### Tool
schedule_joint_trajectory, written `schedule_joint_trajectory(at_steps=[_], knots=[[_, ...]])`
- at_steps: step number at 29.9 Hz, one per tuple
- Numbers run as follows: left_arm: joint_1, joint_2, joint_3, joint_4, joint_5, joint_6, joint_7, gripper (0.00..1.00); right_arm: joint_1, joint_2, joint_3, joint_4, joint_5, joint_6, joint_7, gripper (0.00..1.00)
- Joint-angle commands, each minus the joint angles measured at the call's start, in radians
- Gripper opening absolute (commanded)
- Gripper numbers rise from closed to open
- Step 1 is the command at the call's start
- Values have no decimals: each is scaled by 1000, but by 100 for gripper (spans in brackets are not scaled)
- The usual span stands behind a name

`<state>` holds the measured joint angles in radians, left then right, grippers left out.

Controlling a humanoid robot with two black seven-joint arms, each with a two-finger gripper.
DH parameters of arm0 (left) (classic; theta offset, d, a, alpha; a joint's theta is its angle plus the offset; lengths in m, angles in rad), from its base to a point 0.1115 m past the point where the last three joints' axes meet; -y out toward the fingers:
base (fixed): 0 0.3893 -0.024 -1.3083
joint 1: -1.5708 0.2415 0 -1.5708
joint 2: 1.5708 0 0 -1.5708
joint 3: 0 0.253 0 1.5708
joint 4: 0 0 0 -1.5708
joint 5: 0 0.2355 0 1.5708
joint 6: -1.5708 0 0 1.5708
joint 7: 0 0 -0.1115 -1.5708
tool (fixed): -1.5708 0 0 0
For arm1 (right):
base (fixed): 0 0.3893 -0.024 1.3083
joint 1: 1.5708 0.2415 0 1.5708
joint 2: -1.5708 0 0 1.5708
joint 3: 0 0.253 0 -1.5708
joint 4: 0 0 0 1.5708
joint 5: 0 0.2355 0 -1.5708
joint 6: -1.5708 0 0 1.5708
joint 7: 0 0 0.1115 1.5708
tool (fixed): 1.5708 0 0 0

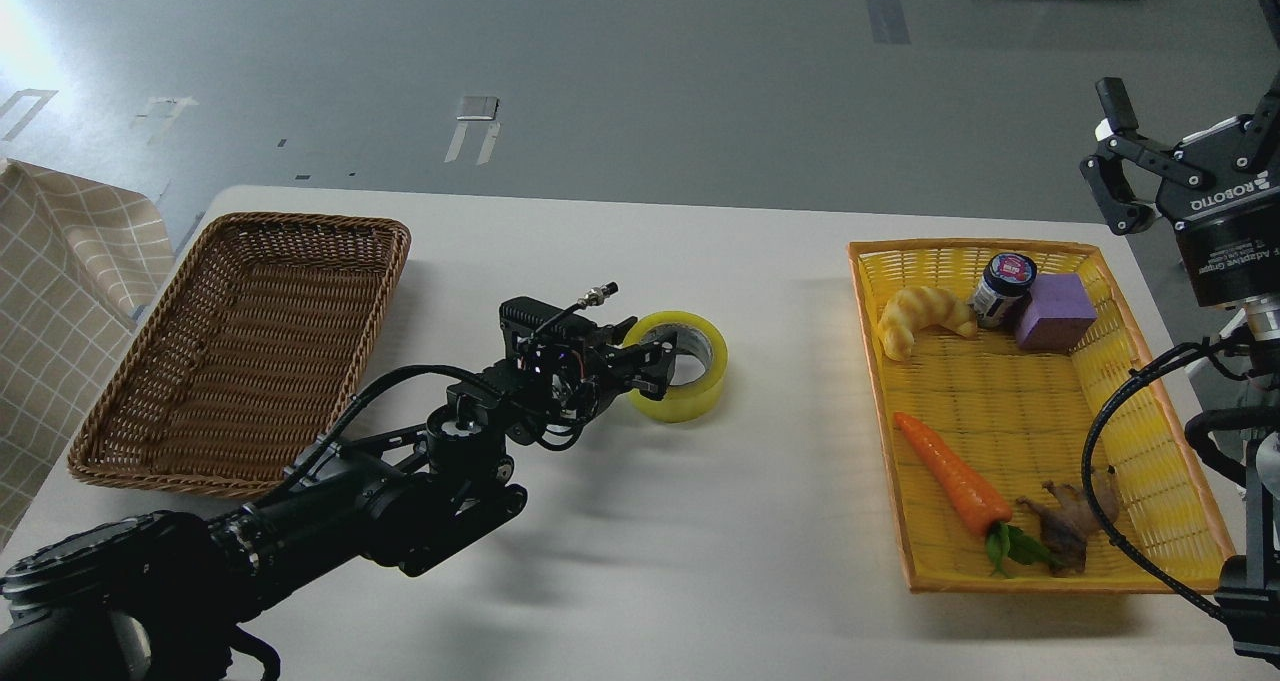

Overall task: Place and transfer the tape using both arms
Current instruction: 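Insert the left gripper into the tape roll's hole and close, then carry the tape roll with the left gripper over the wicker basket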

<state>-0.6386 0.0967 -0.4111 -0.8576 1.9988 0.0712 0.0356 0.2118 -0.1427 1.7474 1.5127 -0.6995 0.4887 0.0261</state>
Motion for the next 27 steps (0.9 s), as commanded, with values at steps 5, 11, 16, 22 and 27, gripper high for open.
schedule_joint_trajectory(at_steps=[5, 11, 16, 22, 27], knots=[[-3, 14, 14, 6, 0, -2, 14, 40, -3, 0, 0, 0, -2, 0, 0, 100], [-6, 23, 14, 3, -2, -5, 14, 11, -5, 0, 0, -2, -2, 0, 0, 100], [-7, 38, 14, -3, -5, -7, 15, 12, -9, 0, 0, -2, -2, 0, 2, 100], [-41, 60, 14, -3, -9, -7, 14, 12, -15, 2, 0, -2, -2, 0, 2, 100], [-85, 127, 35, -12, -3, -10, 0, 13, -14, 2, 0, -2, -2, 0, 2, 100]])
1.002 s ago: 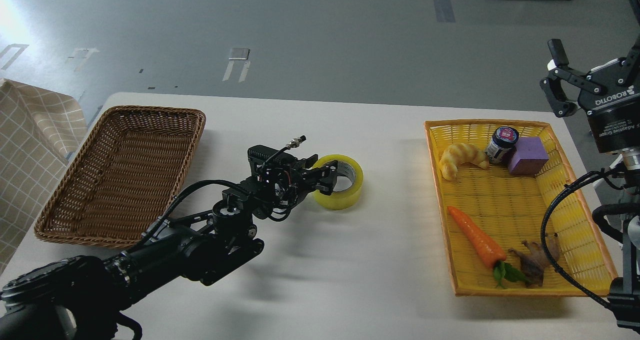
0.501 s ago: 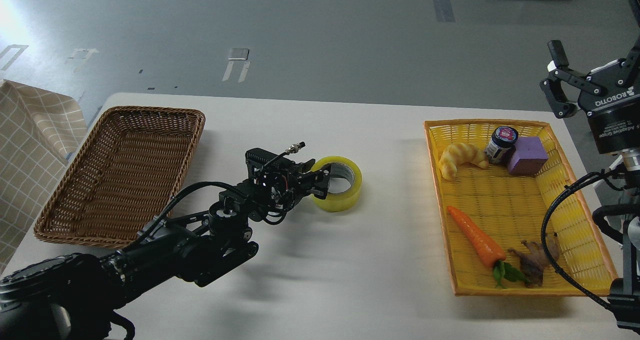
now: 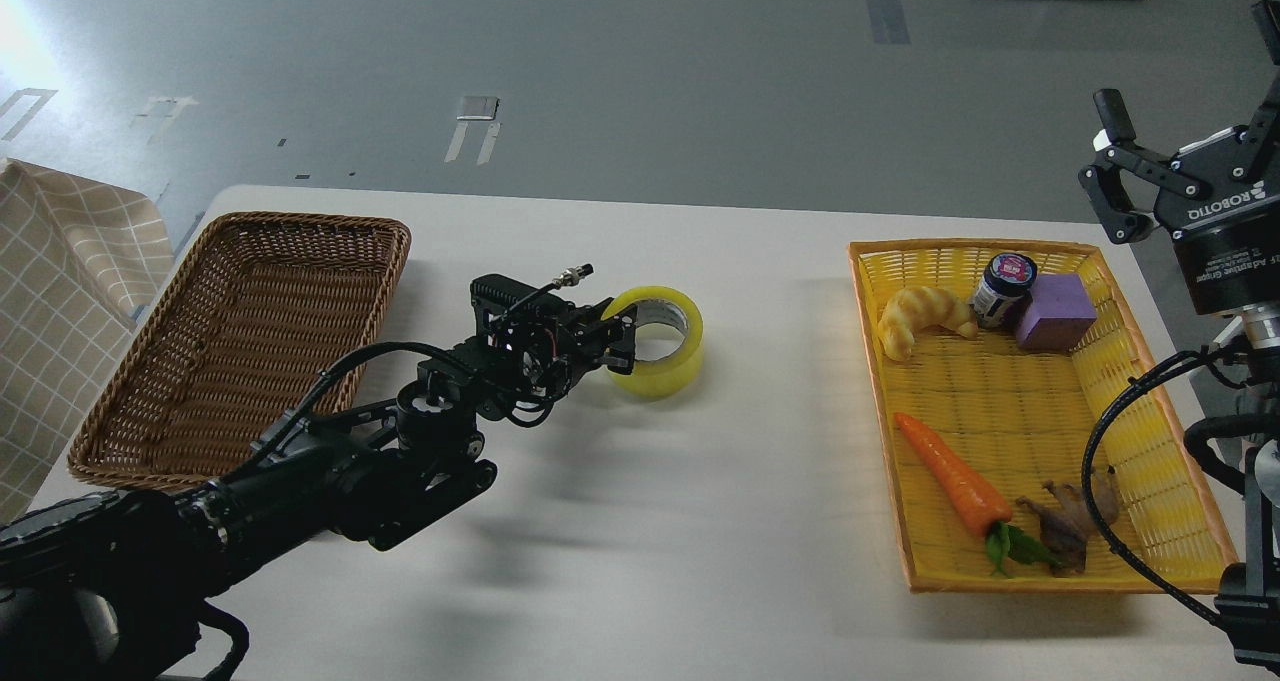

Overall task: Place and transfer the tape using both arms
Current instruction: 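Carry the tape roll with the left gripper over the wicker basket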

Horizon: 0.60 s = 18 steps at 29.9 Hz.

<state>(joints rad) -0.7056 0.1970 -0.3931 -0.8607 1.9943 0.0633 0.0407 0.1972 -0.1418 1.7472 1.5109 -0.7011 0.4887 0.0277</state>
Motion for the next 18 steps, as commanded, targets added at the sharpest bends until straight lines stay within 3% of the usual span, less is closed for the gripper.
schedule_joint_trajectory(at_steps=[1, 8, 18], knots=[[-28, 39, 34, -20, 0, -2, -5, 13, 1, 1, 0, -1, 0, 0, 0, 100], [-104, 101, 42, -47, -2, -19, -8, 14, 1, 1, 2, -9, 0, 0, 0, 100], [-141, 382, 68, -219, -2, -36, -9, 15, 1, 1, 17, -8, 0, 0, 3, 100]])
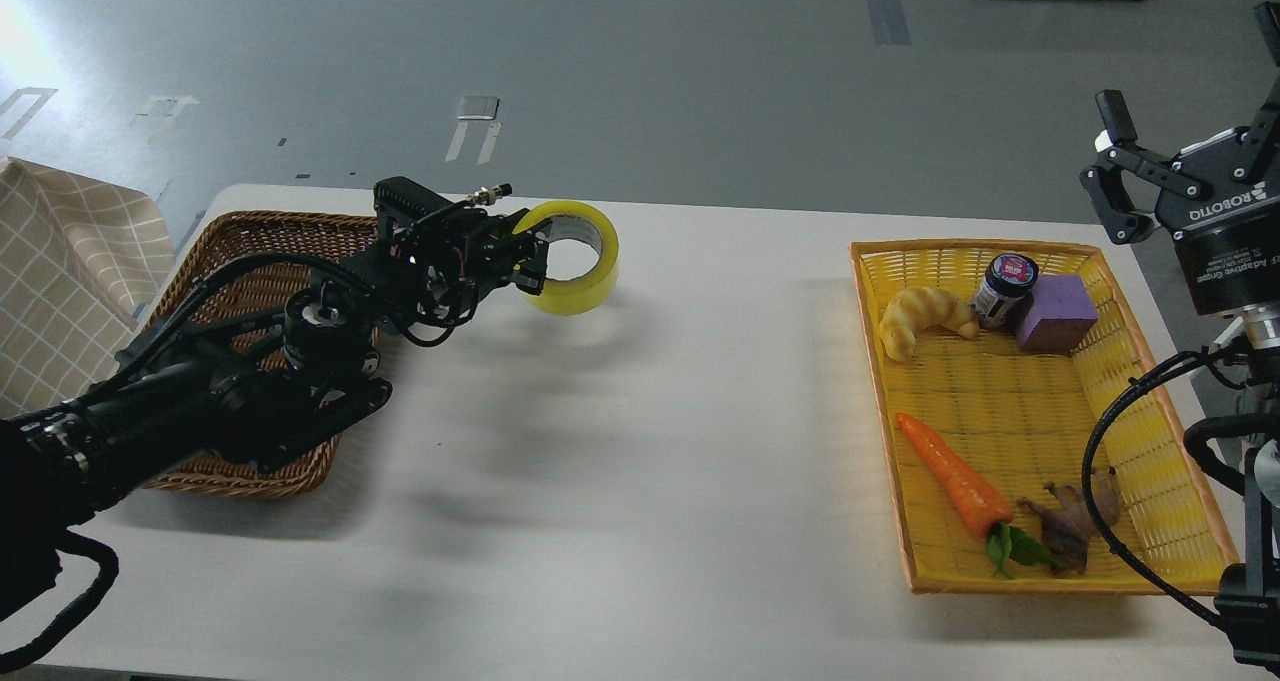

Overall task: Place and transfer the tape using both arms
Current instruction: 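Carry the tape roll with the left gripper over the wicker basket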

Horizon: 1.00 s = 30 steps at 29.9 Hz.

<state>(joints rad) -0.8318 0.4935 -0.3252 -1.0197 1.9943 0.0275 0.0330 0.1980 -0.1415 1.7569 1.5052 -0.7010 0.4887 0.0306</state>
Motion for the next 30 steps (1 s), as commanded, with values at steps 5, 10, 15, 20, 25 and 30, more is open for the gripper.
schedule_joint_trajectory(at_steps=[5, 10, 15, 20, 25, 30], knots=[[-9, 218, -12, -91, -9, 3, -1, 15, -2, 0, 13, -3, 0, 0, 0, 100], [-1, 364, -6, -125, -34, 8, -33, 16, -9, 0, 12, -5, 1, 0, 0, 100], [77, 442, -2, -125, -120, 63, -62, 16, -23, 2, 10, -5, 0, 0, 0, 100], [146, 479, -3, -114, -140, 109, -94, 16, -35, 2, 10, -5, 0, 0, -1, 100], [263, 474, -8, -13, -146, 219, -154, 17, -64, 2, 10, -2, 0, 0, 0, 100], [304, 467, 0, 42, -219, 252, -185, 18, -75, 2, 9, 1, -3, 0, -1, 100]])
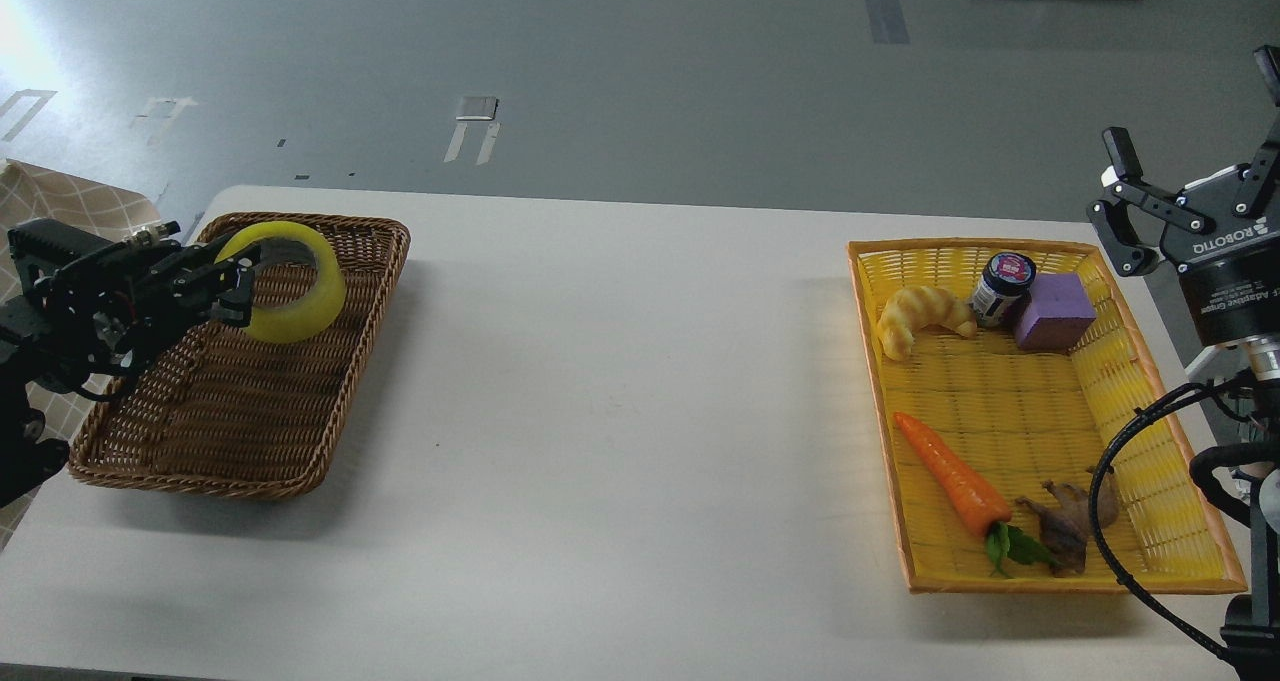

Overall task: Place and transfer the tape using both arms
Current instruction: 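Carry the tape roll with the left gripper over the wicker basket, then lower the tape roll into the basket and open the left gripper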

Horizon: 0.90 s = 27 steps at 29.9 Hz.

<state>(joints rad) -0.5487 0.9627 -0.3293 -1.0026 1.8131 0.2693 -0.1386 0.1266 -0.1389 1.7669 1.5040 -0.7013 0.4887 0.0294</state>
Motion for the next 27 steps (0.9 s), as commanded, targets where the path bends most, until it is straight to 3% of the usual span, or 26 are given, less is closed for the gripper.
schedule_joint_trajectory(at_steps=[1, 13, 18, 23, 25, 27], knots=[[26, -4, 4, 35, -52, 11, -18, 18, -4, -1, -3, 2, -3, 0, -2, 100], [24, -65, 4, 91, -55, 11, -75, 24, -18, -2, -7, 1, -26, 0, -3, 100], [24, -70, 7, 102, -54, 11, -76, 31, -18, -2, -6, 2, -26, 0, -3, 100], [20, -59, 7, 104, -44, 19, -75, 65, -21, -2, -7, 1, -27, 0, -3, 100], [21, -52, 7, 108, -44, 31, -78, 90, -21, -2, -7, -1, -27, 0, -3, 100], [23, -51, 7, 110, -44, 41, -84, 93, -21, -2, -7, -1, -27, 0, -3, 100]])
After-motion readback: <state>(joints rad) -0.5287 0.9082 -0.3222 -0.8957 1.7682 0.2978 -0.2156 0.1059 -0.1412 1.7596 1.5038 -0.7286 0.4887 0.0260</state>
